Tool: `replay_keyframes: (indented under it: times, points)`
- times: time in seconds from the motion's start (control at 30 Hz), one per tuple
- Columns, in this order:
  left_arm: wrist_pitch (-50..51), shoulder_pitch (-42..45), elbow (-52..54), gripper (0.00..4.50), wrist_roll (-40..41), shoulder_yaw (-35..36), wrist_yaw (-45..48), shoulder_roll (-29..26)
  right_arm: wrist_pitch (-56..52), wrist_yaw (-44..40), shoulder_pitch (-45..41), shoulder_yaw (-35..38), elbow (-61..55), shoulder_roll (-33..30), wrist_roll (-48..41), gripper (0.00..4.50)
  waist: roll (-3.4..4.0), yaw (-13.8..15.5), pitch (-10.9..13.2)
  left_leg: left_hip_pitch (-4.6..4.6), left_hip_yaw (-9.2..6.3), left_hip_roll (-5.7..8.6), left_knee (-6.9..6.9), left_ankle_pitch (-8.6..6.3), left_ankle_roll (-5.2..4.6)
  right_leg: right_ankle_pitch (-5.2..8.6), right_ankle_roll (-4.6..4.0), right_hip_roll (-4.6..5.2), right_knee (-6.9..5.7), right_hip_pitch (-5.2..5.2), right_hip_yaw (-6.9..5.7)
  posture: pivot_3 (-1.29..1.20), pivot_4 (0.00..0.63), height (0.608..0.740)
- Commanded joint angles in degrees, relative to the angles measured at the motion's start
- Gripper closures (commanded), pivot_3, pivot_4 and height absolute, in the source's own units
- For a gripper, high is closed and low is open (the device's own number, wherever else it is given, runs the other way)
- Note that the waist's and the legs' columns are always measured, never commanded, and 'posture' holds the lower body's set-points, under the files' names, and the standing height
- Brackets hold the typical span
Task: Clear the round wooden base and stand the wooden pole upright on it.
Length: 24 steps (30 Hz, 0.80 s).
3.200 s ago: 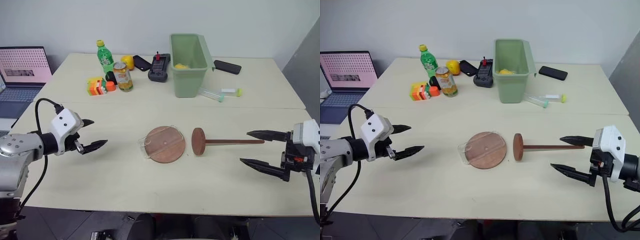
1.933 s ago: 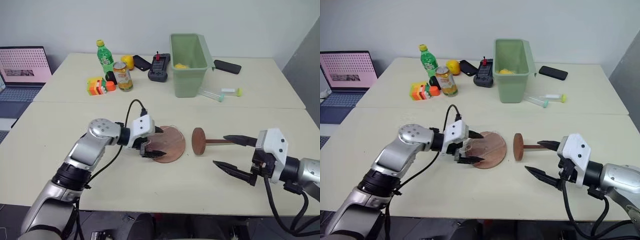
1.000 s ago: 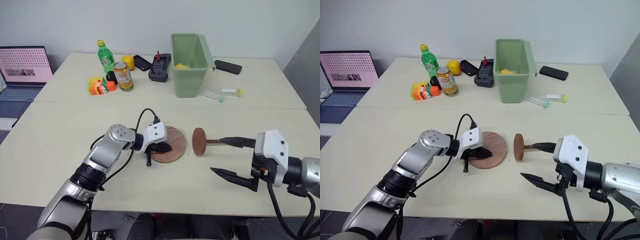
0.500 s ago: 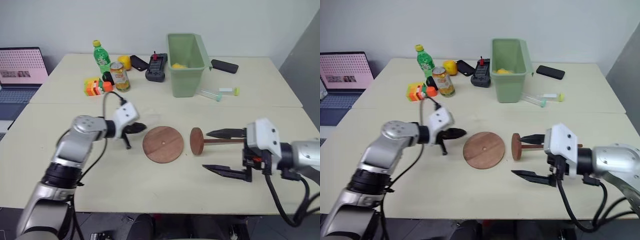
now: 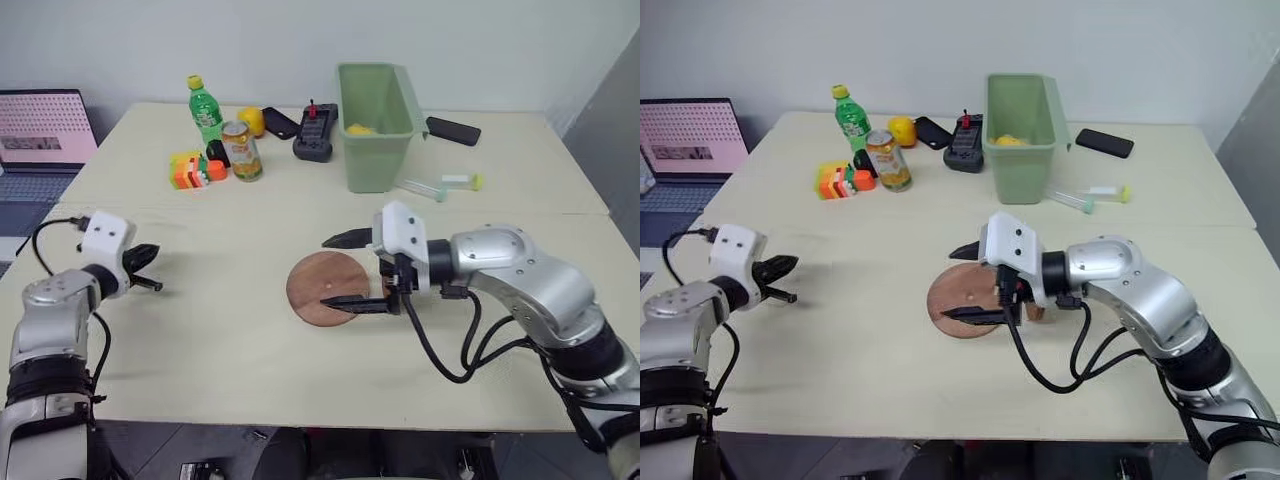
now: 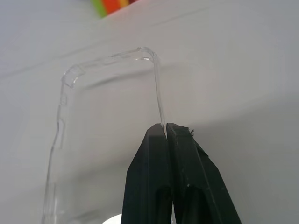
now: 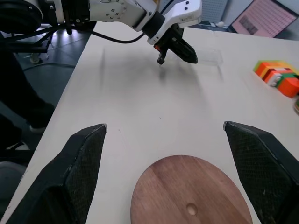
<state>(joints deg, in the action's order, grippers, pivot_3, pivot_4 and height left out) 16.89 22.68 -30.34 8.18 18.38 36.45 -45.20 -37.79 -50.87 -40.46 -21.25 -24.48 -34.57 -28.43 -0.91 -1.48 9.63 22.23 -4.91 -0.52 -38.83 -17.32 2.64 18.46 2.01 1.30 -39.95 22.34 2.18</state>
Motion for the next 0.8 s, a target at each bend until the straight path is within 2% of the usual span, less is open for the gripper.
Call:
replay_keyframes:
  times: [0.03,0.13,0.33,0.47,0.57,0.6,0.63,0.73,0.8]
  points:
    - [-1.88,0.28,0.18,4.26,1.15,2.59,-2.63,-0.55,1.82,-0.88,-1.41,0.89,0.02,1.36,1.21,0.30,-0.01,0.16,-0.01,0.05,-0.06,0.04,-0.02,0.00,0.00,0.00,0.00,0.03,0.00,0.00,-0.01,0.00,0.150,0.740]
    - [-1.76,0.20,0.41,3.86,1.41,2.92,-3.89,-0.39,1.93,-1.21,-1.38,1.20,0.22,2.03,1.79,0.30,-0.03,0.03,-0.02,0.08,-0.09,0.06,-0.06,0.00,0.00,0.00,0.00,0.05,-0.03,0.00,-0.01,0.00,0.150,0.740]
    - [-0.08,-1.33,4.25,2.71,3.14,3.58,-4.34,0.28,1.63,-1.91,-0.99,2.01,-0.09,2.04,2.15,0.30,-0.03,-0.36,-0.02,0.08,-0.07,0.03,-0.05,0.00,0.00,0.00,0.00,0.02,-0.06,0.04,-0.02,0.00,0.150,0.740]
    - [-0.63,-5.49,16.78,1.92,6.25,5.25,-2.21,-0.03,1.77,-1.16,-0.54,4.62,-0.66,1.26,2.25,0.30,-0.03,-0.37,-0.02,0.09,-0.07,-0.01,-0.03,0.00,0.00,0.00,0.00,0.03,-0.05,0.05,0.01,0.00,0.150,0.740]
    - [2.81,-6.49,27.32,1.29,10.95,4.51,1.25,-0.24,0.88,-1.28,0.54,7.77,-2.54,-0.65,1.16,0.30,-0.05,-0.03,-0.03,0.18,-0.16,0.01,-0.04,0.00,0.01,-0.01,0.00,0.05,-0.03,0.06,-0.04,0.00,0.150,0.740]
    - [4.11,-6.62,29.70,1.29,12.07,3.92,2.21,-0.47,0.58,-1.43,0.90,8.54,-3.14,-1.23,0.88,0.30,-0.05,0.06,-0.03,0.18,-0.17,0.02,-0.04,0.01,0.01,-0.01,0.00,0.06,-0.03,0.05,-0.04,0.00,0.150,0.740]
    - [6.37,-6.44,33.92,1.29,13.86,2.00,4.14,-0.86,-0.18,-1.96,2.28,10.58,-4.98,-3.03,-0.10,0.30,-0.05,0.14,-0.03,0.18,-0.16,0.05,-0.04,0.00,0.01,-0.01,0.00,0.08,-0.02,0.03,-0.04,0.00,0.150,0.740]
    - [11.57,2.10,43.29,1.29,18.10,-13.35,18.64,-1.77,-7.01,-3.95,8.54,22.20,-13.75,-13.65,-5.76,0.30,0.01,1.19,0.00,0.29,-0.24,0.12,-0.05,0.00,0.00,0.00,0.00,0.09,0.07,0.00,-0.12,0.00,0.150,0.740]
    - [12.43,4.81,44.87,1.29,18.37,-17.76,22.33,-1.71,-8.26,-4.90,11.78,26.34,-16.43,-17.93,-7.88,0.30,0.03,1.66,0.02,0.49,-0.44,0.42,-0.14,0.02,0.00,0.00,0.01,0.06,0.10,-0.01,-0.36,0.00,0.150,0.740]
